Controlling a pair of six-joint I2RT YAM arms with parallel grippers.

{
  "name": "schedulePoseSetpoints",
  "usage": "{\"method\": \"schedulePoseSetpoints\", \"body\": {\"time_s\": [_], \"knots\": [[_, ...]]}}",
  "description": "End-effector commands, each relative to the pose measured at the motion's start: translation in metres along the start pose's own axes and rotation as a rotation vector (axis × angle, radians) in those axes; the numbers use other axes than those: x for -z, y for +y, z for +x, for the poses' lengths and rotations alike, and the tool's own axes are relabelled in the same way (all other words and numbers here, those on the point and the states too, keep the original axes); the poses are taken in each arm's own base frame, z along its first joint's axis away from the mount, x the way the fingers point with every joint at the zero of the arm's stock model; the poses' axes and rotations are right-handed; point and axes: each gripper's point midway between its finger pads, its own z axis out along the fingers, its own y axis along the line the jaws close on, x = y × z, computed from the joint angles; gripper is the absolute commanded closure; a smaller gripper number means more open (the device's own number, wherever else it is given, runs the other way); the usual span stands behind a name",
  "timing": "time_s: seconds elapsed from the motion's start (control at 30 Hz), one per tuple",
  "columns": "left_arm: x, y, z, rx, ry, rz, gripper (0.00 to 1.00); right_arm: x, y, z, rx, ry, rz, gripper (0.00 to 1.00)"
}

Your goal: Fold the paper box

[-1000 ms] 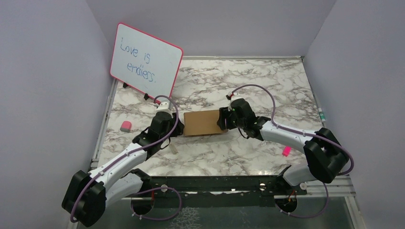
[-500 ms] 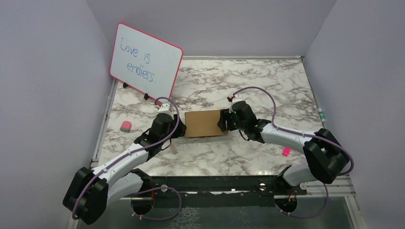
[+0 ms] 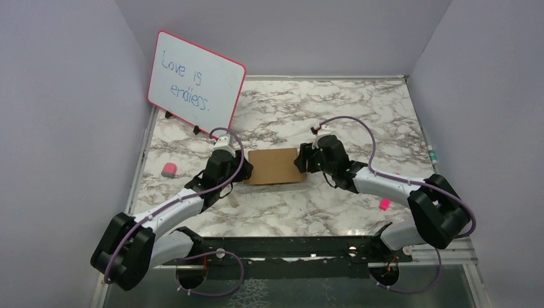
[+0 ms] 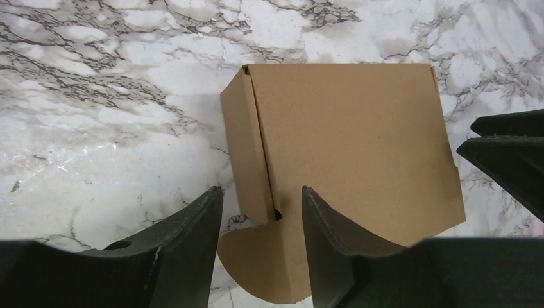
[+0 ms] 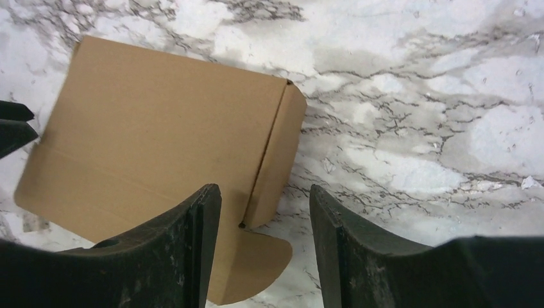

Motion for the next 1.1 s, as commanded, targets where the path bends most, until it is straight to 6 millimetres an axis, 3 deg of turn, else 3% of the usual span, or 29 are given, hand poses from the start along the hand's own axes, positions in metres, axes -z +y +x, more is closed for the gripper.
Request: {"method": "schedulePoseSetpoints", "body": {"time_s": [0.0,0.3,0.63,0.8,0.93,1.07], "knots": [[-0.011,-0.009,0.002,-0.007,0.012,0.06,0.52,-0.008,0.001,0.017,-0.014,0.026,-0.044,0.44],[-0.014,0.006,0.038,0.006,0.087,0.054,0.69,-0.011,-0.005,0.048,0.003,0.09,-0.056,0.49],[-0.016,0.013,0.05,0.004,0.107,0.049,0.72,-0.01,-0.003,0.041,0.038,0.079,-0.067,0.48],[-0.025,-0.001,0.04,0.001,0.107,0.086,0.69,0.0,0.002,0.021,0.108,0.052,-0.085,0.45],[-0.024,-0.012,0.012,0.009,0.033,0.092,0.56,0.012,0.014,-0.005,0.187,0.006,-0.133,0.41],[-0.015,-0.017,-0.023,0.003,-0.022,0.058,0.45,0.022,0.029,-0.018,0.256,-0.013,-0.204,0.37]]}}
